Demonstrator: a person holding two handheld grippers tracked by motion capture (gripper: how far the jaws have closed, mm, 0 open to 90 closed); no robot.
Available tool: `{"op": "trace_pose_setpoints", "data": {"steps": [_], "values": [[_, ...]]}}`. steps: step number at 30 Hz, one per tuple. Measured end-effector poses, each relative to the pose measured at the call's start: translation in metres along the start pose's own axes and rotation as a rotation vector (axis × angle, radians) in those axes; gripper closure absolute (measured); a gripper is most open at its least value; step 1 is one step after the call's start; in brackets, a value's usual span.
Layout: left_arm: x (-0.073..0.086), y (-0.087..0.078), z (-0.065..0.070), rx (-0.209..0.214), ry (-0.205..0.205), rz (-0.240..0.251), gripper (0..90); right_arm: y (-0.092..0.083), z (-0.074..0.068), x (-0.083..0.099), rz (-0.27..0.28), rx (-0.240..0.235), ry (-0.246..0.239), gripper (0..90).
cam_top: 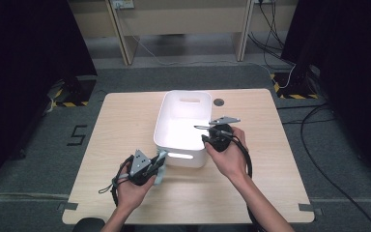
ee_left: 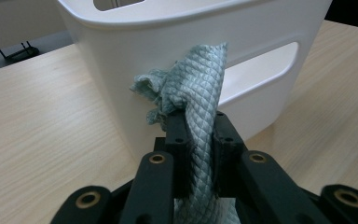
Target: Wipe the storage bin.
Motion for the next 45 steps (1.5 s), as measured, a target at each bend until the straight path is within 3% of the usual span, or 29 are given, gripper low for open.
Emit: {"op": "trace_pose_setpoints", "data": {"steps": [22,45], "values": [[0.005,0.004,0.0,-0.002,-0.004,-0.022,79.9,0.0,0.0,0.0,0.0,0.004,-0.003,66.3],[0.016,0.014,-0.001,-0.003,-0.009,-0.086,79.9,0.0,0.0,0.0,0.003,0.005,-0.002,66.3]]}}
Point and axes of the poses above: each handheld gripper's, and its own axes: y roughly forward along the jaws, x roughly out of its underside, z roughly to its right, the point moved 2 cm from there along y, roughly forward along the jaws, and after that the axes turned 9 degrees about -y, right-handed, at the moved point
